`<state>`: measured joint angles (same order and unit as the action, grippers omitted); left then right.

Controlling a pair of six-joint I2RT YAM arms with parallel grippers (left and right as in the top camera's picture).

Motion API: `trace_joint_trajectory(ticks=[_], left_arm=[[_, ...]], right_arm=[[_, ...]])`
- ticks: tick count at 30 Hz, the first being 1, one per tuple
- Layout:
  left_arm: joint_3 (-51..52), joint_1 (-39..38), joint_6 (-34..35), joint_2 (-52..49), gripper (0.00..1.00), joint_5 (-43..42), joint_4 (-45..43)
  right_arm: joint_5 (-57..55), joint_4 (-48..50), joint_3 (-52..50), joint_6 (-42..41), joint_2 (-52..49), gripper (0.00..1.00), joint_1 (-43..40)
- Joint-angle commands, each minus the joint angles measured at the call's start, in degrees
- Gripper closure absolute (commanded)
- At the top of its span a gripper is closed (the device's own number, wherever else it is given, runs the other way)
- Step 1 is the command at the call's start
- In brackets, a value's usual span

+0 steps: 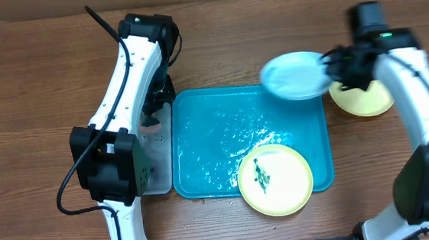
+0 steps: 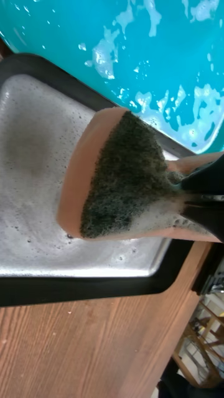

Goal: Clean dirty plates on tray and stack at the side
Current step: 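Carry the white plate right and place it on the yellow plate, then release the white plate and raise the right gripper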

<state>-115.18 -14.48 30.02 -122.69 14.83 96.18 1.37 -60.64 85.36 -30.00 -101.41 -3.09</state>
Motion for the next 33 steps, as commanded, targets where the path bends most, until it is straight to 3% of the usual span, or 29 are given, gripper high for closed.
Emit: trace_joint_trajectory(ticks=[1,10,22,23,26,30,33], left_arm=[[-1.2,0.4,-0.5,1.3,0.96,0.3,-0.7],[-1.2,0.4,-0.5,1.3,0.96,-1.9,-3.9],[-1.2,0.2,-0.5,1.3,0.96,-2.9,-4.8],[-1.2,0.2,-0.5,1.3,0.96,-2.9,-4.8],[-1.2,0.1,-0.4,1.3,0.96,-2.9,-4.8],[-1.2,0.0,-0.5,1.3,0.96,-2.9,-5.0],[-1.2,-0.2,-3.2,1.3,0.96,-2.9,-6.0]], right_arm=[[7.7,-0.8,-0.1,1.2,-1.4,0.96,-9.9],[7.8,-2.5,-0.2,5.0,-1.7,0.96,-26.5],[7.8,2.1,-4.7,7.5,-1.7,0.96,-25.0],[7.8,2.1,-4.7,7.5,-1.7,0.92,-24.7],[11.7,1.7,-4.7,9.3,-1.7,0.57,-23.7],[21.7,-0.3,-4.2,15.4,-1.2,0.56,-21.3],[23.2,-3.0,-3.2,20.5,0.2,0.55,-17.3]])
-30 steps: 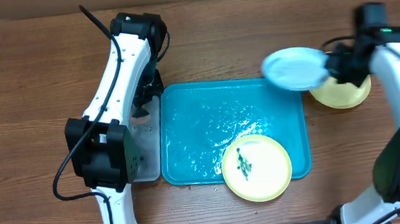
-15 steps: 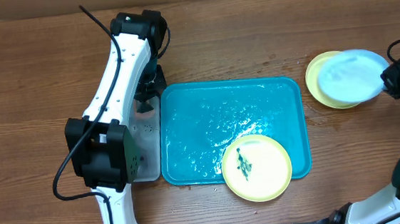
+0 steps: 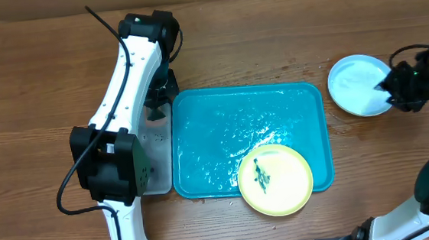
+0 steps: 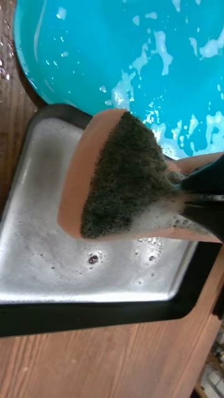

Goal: Clean dirty plates on tray and stack at the side
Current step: 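Release the white plate and raise the right gripper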

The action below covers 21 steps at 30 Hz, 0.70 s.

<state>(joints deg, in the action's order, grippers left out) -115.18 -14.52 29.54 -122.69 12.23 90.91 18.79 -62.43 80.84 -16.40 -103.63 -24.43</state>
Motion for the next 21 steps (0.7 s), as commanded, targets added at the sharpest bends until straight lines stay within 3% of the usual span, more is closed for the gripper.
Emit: trace_joint_trajectory(ticks=[1,12,21], left_arm=[[-1.2,-0.2,-4.1,1.3,0.96,-0.5,-1.3],[-1.2,-1.3,-10.3,5.8,0.95,-2.7,-3.8],[4.0,-2.0,-7.9,14.1,0.95,0.7,-5.1]], right_arm=[[5.7,-2.0,1.6,8.0,3.1,0.55,5.7],[5.2,-6.9,2.4,9.4,9.8,0.51,25.4],[0.7,-10.6,2.4,9.4,9.8,0.51,29.2]])
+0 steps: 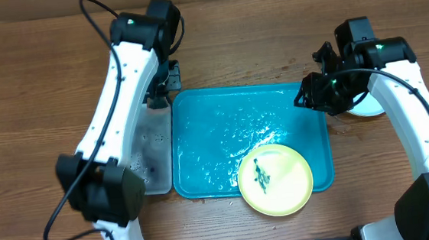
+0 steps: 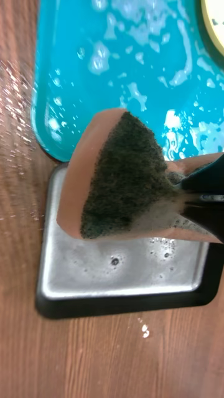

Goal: Clean dirty plates on tray and stack at the side
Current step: 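Release the white plate and raise the right gripper, then lower the right gripper and grasp the rim of the remaining yellow plate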

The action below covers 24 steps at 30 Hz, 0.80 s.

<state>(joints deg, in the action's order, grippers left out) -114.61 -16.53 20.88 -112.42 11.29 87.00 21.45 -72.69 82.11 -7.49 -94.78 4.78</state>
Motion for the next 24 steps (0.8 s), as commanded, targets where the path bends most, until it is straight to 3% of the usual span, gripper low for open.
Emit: trace_joint_trajectory(ticks=[1,11,18,24], left_arm=[[6.1,0.0,1.1,5.3,0.95,2.0,-2.8],[38.8,4.1,3.5,20.4,0.96,-1.8,-22.9],[49.0,13.3,-1.7,20.4,0.96,-12.5,-32.6],[53.2,16.6,-5.4,18.6,0.96,-15.4,-38.1]], right_arm=[[-2.1,-0.5,1.2,0.5,0.9,0.51,0.0],[-2.1,-1.9,1.2,1.6,0.9,0.49,0.0],[-2.1,-3.6,1.2,1.6,0.9,0.48,0.0],[-1.9,-4.8,1.2,1.6,0.9,0.47,0.0]])
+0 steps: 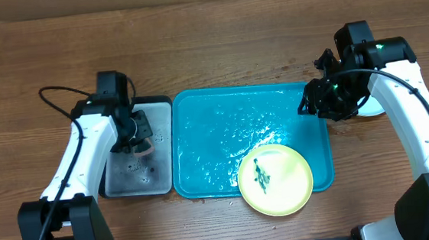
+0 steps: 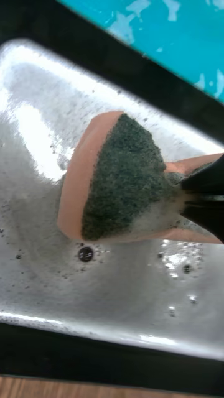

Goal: Clean dirty plates on tray and stack at the side
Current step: 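Lower the right gripper and grasp the rim of the remaining yellow plate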

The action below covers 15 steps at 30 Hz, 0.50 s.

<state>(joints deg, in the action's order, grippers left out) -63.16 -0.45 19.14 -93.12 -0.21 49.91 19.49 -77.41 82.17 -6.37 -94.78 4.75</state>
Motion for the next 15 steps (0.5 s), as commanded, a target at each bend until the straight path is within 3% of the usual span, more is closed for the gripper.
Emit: trace_joint_trajectory(ticks=[1,15], left_arm=[[2.2,0.5,-3.8,-1.4,0.96,-3.8,-1.6],[2.6,0.5,-5.1,-8.1,0.96,-4.3,-6.8]], right_arm=[[0.0,-0.2,1.1,0.4,0.9,0.47,0.1],[-1.6,-4.0,-3.6,-1.7,0.9,0.45,0.1]])
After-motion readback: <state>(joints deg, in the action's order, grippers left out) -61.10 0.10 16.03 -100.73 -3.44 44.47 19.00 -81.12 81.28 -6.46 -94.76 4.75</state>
